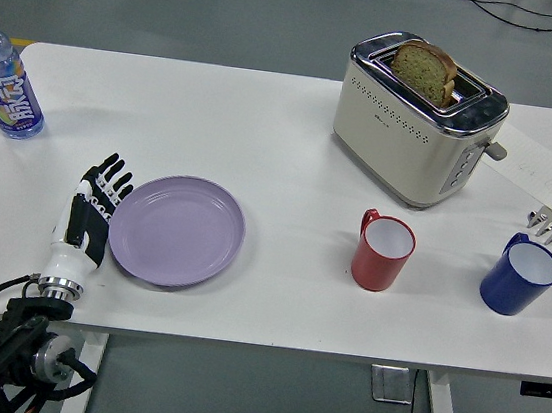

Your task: Push plate across desktop

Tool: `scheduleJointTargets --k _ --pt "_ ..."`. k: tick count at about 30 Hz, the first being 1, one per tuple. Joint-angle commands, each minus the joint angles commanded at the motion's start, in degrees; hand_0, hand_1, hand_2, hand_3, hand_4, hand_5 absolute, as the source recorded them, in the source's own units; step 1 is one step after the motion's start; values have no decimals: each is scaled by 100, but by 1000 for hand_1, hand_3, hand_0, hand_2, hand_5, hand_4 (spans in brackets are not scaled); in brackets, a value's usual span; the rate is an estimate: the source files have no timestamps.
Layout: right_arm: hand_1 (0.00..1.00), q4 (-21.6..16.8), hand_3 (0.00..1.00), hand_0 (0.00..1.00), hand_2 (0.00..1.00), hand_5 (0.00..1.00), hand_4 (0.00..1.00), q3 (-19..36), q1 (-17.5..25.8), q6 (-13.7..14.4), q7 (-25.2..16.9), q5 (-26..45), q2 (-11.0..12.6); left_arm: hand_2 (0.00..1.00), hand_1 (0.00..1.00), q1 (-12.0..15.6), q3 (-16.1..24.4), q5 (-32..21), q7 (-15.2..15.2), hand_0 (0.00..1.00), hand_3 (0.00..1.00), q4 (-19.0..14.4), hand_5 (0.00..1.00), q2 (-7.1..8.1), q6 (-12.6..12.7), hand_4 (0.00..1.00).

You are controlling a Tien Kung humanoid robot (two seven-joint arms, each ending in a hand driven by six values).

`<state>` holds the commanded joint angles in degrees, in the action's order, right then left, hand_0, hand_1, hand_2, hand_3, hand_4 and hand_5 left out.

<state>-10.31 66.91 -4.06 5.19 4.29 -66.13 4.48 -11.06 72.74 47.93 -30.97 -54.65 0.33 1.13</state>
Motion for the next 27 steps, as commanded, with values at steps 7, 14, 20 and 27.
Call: scheduleJointTargets --k 7,14,20,27 --pt "545 0 620 605 639 356 135 -2 13 1 4 -1 -3 948 911 -50 -276 -71 -27 893 895 25 998 -33 15 477" --pt "545 0 620 605 639 356 135 -19 18 0 -2 13 -1 953 917 -113 -468 -122 -49 898 897 27 998 -33 28 477" --pt "545 0 620 605 639 355 135 -33 15 -2 -8 22 1 952 917 -196 -694 -172 -55 899 897 40 998 -33 33 477" --pt "545 0 620 604 638 356 136 -31 16 -4 -12 10 4 952 916 -269 -978 -253 -63 899 901 125 998 -33 50 477"
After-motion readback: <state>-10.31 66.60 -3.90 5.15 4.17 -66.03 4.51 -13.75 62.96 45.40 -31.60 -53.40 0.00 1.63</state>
